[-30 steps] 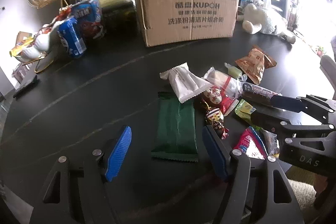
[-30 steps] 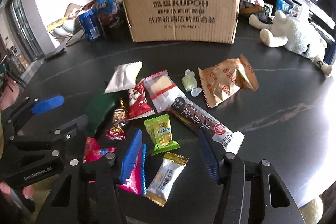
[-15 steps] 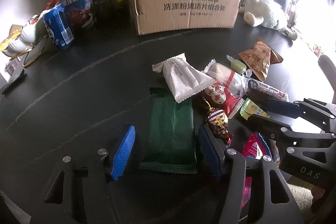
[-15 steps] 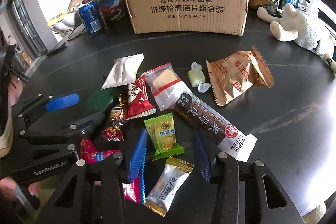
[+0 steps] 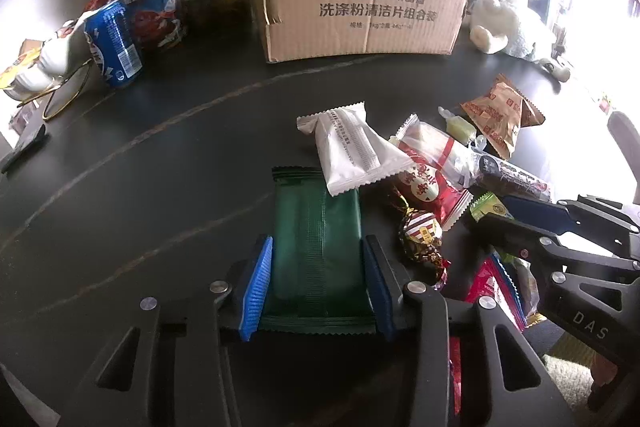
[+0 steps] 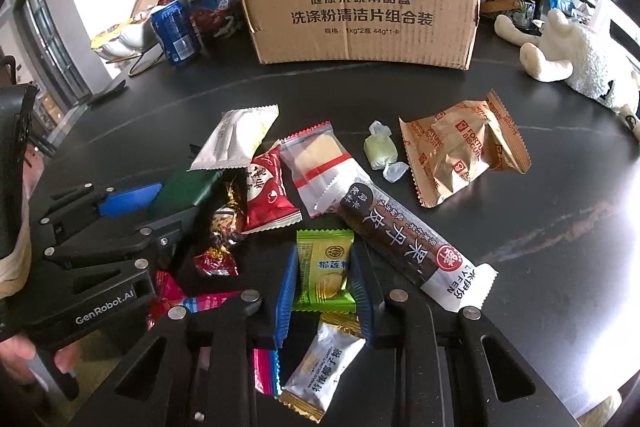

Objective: Organize snacks
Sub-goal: 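Grasp the dark green packet with the left tool while the right tool grasps the green-yellow packet, then carry both packets over the cardboard box and open both tools to drop them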

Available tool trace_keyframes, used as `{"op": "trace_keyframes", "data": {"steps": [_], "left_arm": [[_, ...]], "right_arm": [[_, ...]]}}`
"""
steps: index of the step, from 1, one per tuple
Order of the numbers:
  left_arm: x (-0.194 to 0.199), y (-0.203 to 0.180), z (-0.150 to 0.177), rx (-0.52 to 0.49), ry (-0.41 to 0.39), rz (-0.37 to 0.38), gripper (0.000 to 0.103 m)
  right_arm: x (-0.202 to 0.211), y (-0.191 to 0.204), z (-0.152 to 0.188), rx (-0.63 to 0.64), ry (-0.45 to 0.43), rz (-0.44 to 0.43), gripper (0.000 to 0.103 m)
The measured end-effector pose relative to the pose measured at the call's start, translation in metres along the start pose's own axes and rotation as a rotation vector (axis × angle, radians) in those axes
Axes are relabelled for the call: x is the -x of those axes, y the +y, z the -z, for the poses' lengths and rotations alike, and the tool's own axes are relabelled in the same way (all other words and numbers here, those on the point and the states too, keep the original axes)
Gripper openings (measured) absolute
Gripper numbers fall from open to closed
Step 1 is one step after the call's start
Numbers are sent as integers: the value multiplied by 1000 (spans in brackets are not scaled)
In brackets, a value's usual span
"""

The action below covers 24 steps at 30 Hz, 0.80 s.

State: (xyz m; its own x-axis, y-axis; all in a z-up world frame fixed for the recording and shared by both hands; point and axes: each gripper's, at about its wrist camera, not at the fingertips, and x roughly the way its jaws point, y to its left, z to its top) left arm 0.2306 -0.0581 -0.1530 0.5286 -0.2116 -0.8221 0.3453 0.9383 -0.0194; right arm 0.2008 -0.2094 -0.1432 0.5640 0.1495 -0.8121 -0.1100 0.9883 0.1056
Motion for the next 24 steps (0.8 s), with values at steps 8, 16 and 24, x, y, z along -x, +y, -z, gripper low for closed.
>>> {"op": "trace_keyframes", "data": {"steps": [8,16,24], "left_arm": [[26,-1,1,6,-45,-11,44],[59,-7,-5,9,-124,-18,44],[82,-13,-24,-5,-201,-26,44]], "right_arm": [[20,3,-4,0,-54,-2,28],[50,12,-10,10,-139,-6,28],[73,11,-24,11,-211,-13,28]]}}
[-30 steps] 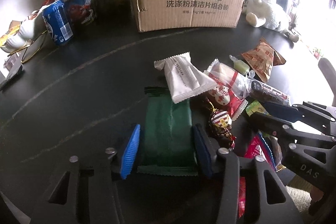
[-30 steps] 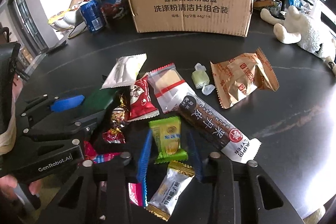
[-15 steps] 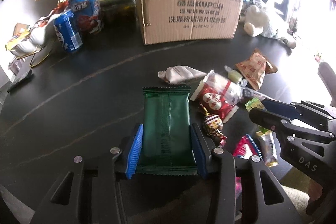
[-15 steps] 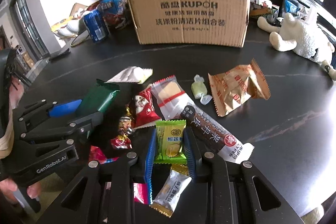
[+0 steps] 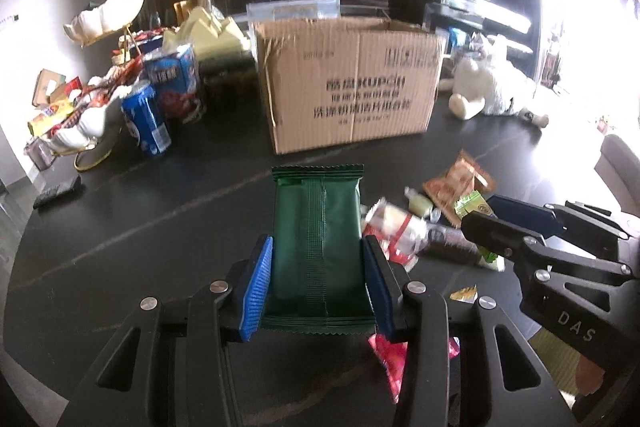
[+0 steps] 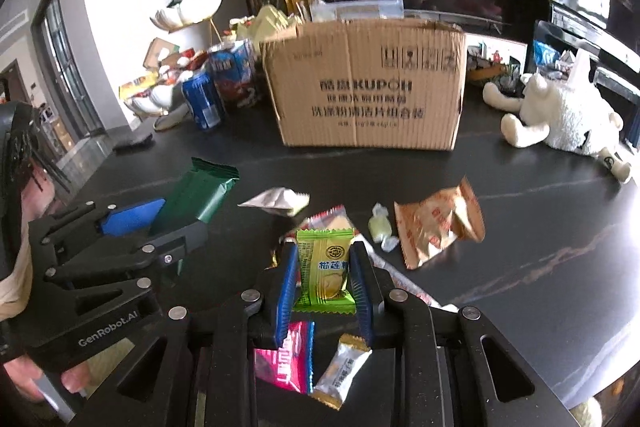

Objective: Organize snacks
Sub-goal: 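Carry both packets over the cardboard box and open both tools to drop them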

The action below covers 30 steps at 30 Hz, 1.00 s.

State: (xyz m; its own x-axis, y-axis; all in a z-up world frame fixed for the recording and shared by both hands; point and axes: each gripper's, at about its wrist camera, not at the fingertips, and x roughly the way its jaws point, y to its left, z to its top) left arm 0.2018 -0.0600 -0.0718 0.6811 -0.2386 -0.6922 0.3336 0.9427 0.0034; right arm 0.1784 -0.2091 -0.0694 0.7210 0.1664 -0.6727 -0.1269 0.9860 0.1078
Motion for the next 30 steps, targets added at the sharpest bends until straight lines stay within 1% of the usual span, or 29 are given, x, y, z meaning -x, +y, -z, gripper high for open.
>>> {"op": "trace_keyframes", "data": {"steps": [4,7,13,17,22,26,30], "left_arm": [[8,-2,-17,-14,-45,-2,44],[11,-4,-35,-20,-69,15,44],[14,-7,-69,-43,-116,17,44],[11,-6,-98,-45,-124,35,44],[6,-4,-131,-46,-139,36,44],[-1,-4,-160,-49,-137,47,44],[-12,0,-184,-44,-125,40,44]], "right_arm": [[9,-2,-13,1,-45,5,28],[13,-6,-25,-7,-71,4,28],[24,-18,-62,-14,-144,27,28],[24,-25,-88,-17,-169,20,28],[21,-33,-122,-20,-188,17,28],[18,-41,-147,-22,-199,20,28],[11,-48,-174,-15,-208,31,28]]}}
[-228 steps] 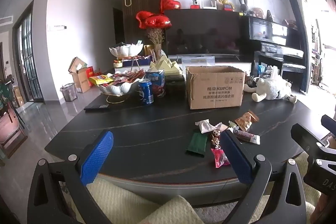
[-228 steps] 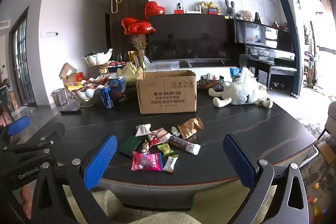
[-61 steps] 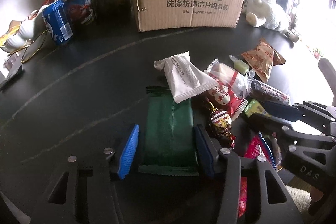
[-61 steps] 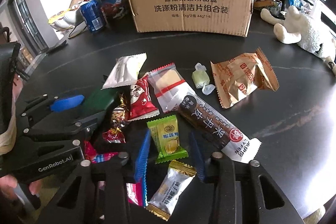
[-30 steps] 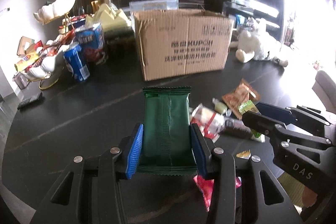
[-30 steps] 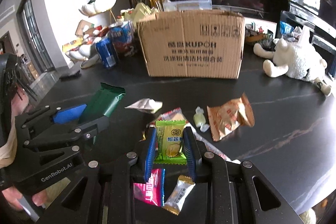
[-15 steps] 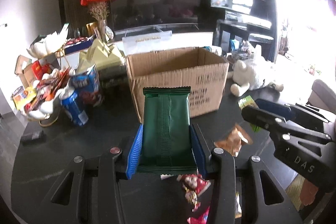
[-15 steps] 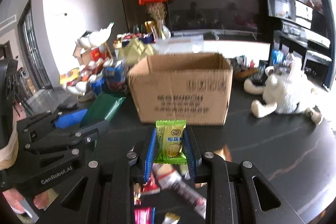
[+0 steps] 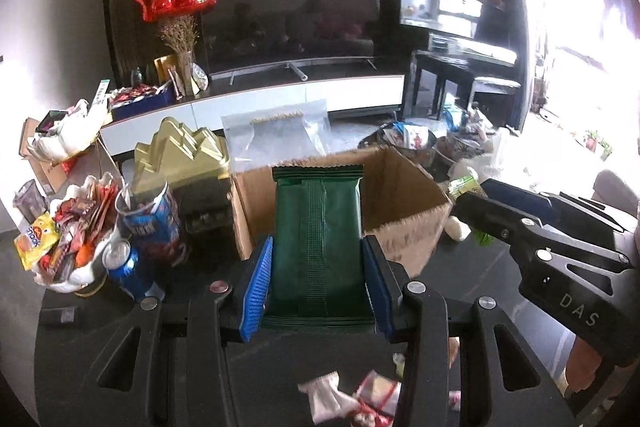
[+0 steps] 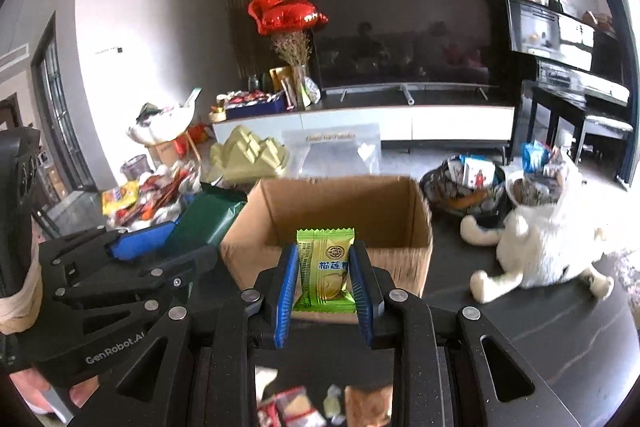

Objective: Organize snacks
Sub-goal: 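Carry both packets over the cardboard box and open both tools to drop them, then move both open tools back from the box to the snack pile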

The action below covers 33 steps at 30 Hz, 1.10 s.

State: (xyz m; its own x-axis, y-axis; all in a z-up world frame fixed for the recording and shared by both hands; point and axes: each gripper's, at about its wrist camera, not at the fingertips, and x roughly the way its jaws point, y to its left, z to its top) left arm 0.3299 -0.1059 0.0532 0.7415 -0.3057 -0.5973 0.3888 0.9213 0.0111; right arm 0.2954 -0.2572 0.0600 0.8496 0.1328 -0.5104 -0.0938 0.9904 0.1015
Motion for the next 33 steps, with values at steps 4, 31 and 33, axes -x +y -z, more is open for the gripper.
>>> {"op": "trace_keyframes", "data": {"steps": [4,31,33], "left_arm": [[-16,8,-18,15,21,-1,44],[-32,18,-35,37,53,-54,68],[-20,14,-32,37,46,-50,69]], "right_arm": [[-18,-5,-19,9,7,15,28],[-57,-25,-29,-46,93,47,52],[-45,-22,-27,-38,82,49,52]]}}
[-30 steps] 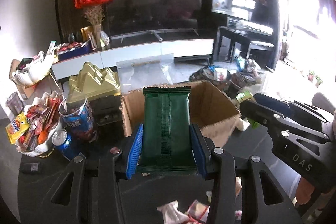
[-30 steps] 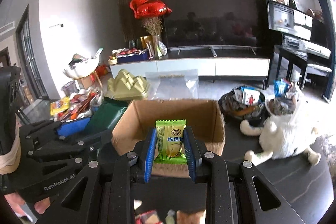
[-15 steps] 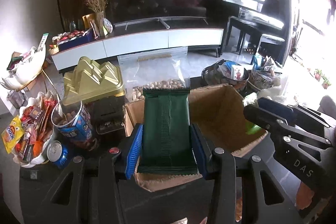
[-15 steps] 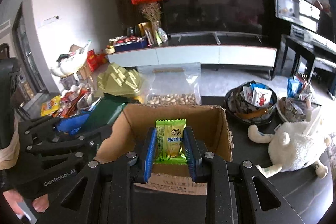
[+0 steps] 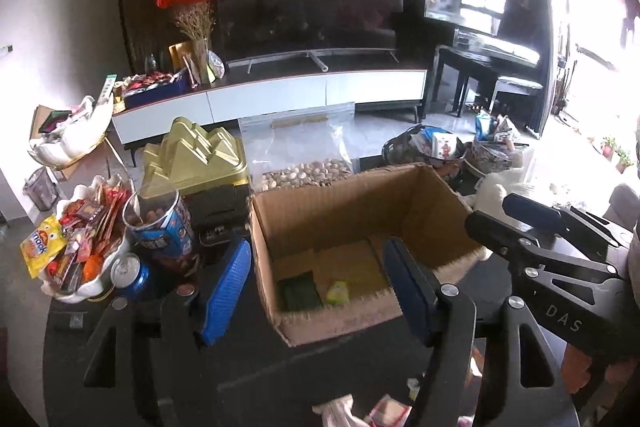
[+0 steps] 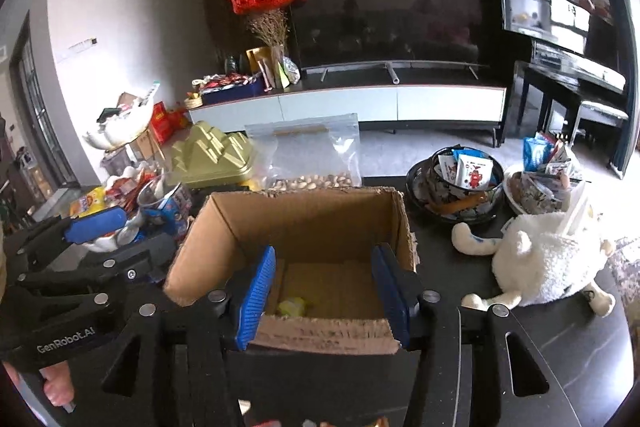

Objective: Organize snacks
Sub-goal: 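Move both open tools back from the box to the snack pile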

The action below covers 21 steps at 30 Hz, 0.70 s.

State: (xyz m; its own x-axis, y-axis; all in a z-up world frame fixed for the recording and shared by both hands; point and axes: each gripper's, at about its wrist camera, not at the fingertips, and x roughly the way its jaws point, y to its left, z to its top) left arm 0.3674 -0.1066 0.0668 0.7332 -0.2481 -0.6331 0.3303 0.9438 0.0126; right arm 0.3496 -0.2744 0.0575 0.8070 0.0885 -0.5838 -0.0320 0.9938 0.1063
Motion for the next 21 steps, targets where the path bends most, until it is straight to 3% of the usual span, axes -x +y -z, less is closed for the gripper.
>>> {"op": "trace_keyframes", "data": {"steps": [11,21], "left_arm": [[69,-16,37,-25,-95,-8,69],[111,-24,83,-68,-112,23,69]], "right_arm": [[73,18,39,48,-52,11,52],[115,30,83,30,-62,26,52]]}}
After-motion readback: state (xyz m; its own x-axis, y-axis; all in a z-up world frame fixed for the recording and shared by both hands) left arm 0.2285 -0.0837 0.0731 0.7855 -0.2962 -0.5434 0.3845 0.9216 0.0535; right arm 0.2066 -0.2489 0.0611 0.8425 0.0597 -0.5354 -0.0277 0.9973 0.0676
